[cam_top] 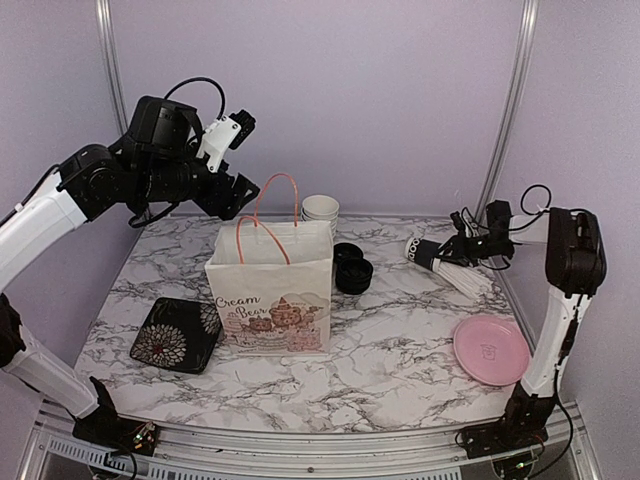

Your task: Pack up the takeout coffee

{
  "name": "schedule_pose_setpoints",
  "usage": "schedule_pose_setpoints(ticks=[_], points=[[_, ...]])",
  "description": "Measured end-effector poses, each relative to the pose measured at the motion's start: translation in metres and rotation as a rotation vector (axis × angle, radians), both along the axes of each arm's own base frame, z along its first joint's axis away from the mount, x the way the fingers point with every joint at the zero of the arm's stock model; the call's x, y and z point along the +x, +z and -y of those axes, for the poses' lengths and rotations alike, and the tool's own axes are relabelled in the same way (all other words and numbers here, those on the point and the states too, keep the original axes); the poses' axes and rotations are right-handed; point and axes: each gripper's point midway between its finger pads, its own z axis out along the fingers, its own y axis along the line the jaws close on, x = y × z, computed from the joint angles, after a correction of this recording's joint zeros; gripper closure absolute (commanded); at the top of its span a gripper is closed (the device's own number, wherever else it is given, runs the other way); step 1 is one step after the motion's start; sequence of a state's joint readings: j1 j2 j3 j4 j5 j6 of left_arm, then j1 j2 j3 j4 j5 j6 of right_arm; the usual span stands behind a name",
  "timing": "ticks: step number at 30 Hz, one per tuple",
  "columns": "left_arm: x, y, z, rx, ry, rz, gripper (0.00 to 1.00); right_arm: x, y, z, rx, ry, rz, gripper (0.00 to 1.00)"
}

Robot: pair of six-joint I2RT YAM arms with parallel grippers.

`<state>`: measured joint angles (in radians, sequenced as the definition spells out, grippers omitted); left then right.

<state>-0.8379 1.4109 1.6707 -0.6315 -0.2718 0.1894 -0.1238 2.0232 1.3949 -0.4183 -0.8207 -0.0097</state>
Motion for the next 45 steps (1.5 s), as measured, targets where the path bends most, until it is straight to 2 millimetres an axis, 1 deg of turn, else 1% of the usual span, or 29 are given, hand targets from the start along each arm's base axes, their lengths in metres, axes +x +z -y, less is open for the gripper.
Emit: schedule_pose_setpoints(ticks=[4,11,14,23,31,35,38,41,43,45], points=[[0.0,-0.003,0.0,0.005,0.001,-0.008,0.19,0.0,-0.002,-0.001,0.005,0.001,-0.006,0.86],[-0.002,-0.003,-0.002,0.004,0.002,-0.007,0.19,0.0,-0.002,0.0,0.006,0.001,-0.006,0.97],[-0.002,-0.004,-0.002,0.006,0.002,-0.009,0.19,0.0,-0.002,0.0,0.006,0.001,-0.007,1.0],[-0.005,-0.012,-0.005,0.02,0.001,-0.022,0.19,-0.002,-0.001,0.001,-0.019,0.008,0.006,1.0],[-0.008,-0.013,-0.01,0.023,0.002,-0.022,0.19,-0.016,0.013,0.008,-0.104,0.023,0.012,1.0],[-0.01,-0.013,-0.013,0.027,0.007,-0.017,0.19,-0.025,0.014,0.011,-0.15,0.035,-0.001,1.0],[-0.01,-0.013,-0.015,0.029,0.012,-0.012,0.19,-0.031,0.013,0.015,-0.204,0.048,-0.008,1.0],[-0.011,-0.012,-0.017,0.031,0.014,-0.008,0.19,-0.037,0.018,0.017,-0.279,0.066,0.003,1.0],[-0.012,-0.009,-0.019,0.029,0.015,-0.002,0.19,-0.042,0.024,0.013,-0.341,0.093,0.026,1.0],[-0.013,-0.008,-0.02,0.029,0.016,0.003,0.19,-0.046,0.03,0.004,-0.411,0.13,0.05,1.0]])
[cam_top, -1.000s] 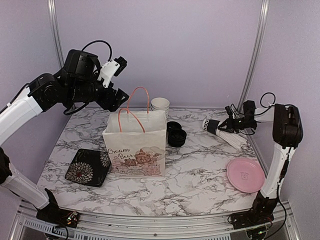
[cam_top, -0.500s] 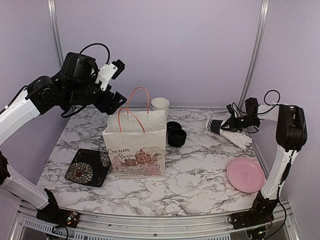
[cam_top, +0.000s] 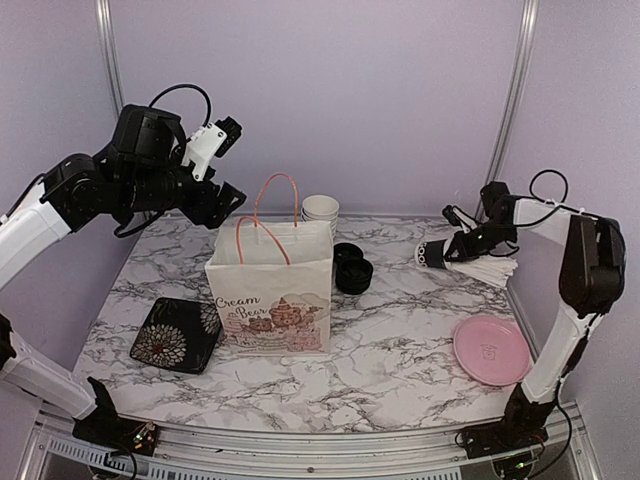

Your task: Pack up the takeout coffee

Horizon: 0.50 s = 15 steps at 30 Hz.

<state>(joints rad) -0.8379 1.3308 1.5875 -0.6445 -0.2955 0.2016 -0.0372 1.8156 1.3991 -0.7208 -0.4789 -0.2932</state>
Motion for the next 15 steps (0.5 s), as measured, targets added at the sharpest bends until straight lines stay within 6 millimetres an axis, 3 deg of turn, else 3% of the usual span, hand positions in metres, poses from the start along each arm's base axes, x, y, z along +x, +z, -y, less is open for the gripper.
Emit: schedule_pose_setpoints(ticks=[8,15], points=[[-0.002,0.003,-0.002,-0.004,-0.002,0.007,0.19,-0.02,0.011,-0.056,-0.265,0.227,0.062,1.0],[-0.009,0.006,-0.007,-0.016,-0.011,0.011,0.19,-0.048,0.002,-0.061,-0.486,0.355,0.015,1.0]])
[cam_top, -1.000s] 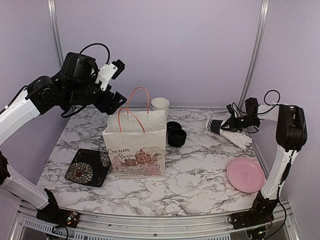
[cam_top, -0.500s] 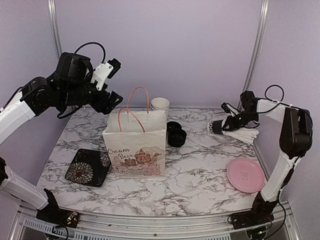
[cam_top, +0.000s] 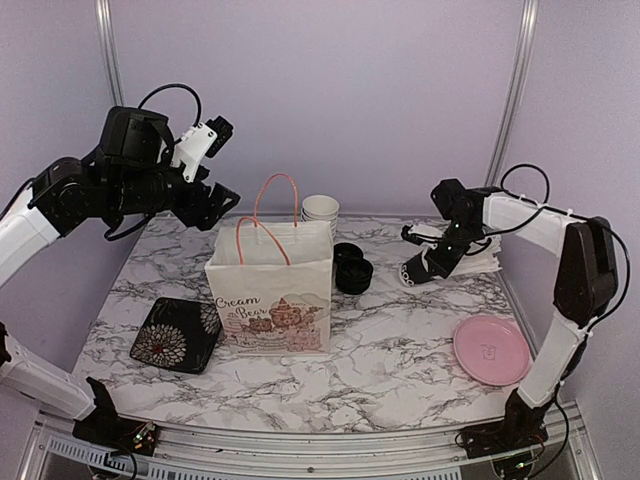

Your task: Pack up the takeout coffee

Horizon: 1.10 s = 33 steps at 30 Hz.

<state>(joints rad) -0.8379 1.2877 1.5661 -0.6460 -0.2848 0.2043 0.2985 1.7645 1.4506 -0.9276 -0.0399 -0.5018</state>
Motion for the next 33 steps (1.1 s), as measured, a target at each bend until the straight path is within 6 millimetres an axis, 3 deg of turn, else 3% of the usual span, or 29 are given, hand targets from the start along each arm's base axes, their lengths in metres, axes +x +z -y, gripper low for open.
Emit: schedule_pose_setpoints(ticks=[7,16,31,33], points=[[-0.008,-0.003,-0.007,-0.001,-0.007,-0.003,0.19,-0.033,-0.011,0.011,-0.237,0.17,-0.009,1.0],[-0.006,-0.012,-0.004,0.021,-0.016,-0.015,0.19,-0.041,-0.013,0.021,-0.346,0.312,-0.036,1.0],[-0.005,-0.033,-0.002,0.065,-0.022,-0.043,0.18,-0.072,-0.004,0.04,-0.467,0.506,-0.225,1.0],[-0.005,-0.032,-0.002,0.066,-0.023,-0.041,0.18,-0.072,-0.006,0.04,-0.486,0.512,-0.233,0.9]])
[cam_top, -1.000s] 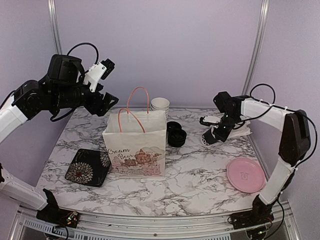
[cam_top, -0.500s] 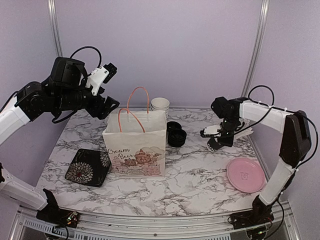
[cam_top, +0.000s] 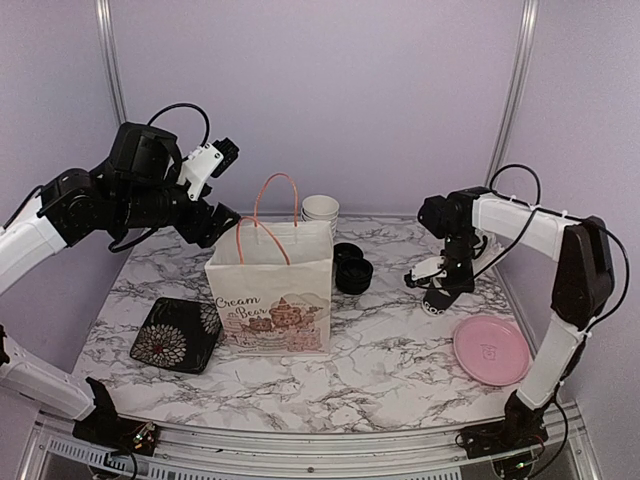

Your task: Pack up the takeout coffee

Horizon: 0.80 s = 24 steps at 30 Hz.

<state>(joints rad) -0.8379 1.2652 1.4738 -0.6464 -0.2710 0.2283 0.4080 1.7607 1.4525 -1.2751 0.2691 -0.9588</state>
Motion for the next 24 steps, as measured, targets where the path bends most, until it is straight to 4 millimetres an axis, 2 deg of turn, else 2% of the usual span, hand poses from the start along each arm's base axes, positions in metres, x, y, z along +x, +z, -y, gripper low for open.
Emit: schedule_pose_setpoints(ticks=[4,11,19,24], points=[[0.0,0.001,0.0,-0.001,-0.001,0.003,0.18,0.003,0.0,-0.002,-0.026,0.016,0.011,0.8],[0.001,-0.001,0.001,-0.002,-0.002,0.005,0.18,0.012,0.007,-0.011,-0.014,0.029,0.049,0.74],[0.001,-0.001,0.001,-0.002,-0.003,0.004,0.18,0.015,0.009,-0.012,-0.011,0.026,0.069,0.62],[0.0,0.001,0.001,-0.009,-0.002,0.004,0.13,0.013,0.028,-0.016,0.028,0.03,0.12,0.53]])
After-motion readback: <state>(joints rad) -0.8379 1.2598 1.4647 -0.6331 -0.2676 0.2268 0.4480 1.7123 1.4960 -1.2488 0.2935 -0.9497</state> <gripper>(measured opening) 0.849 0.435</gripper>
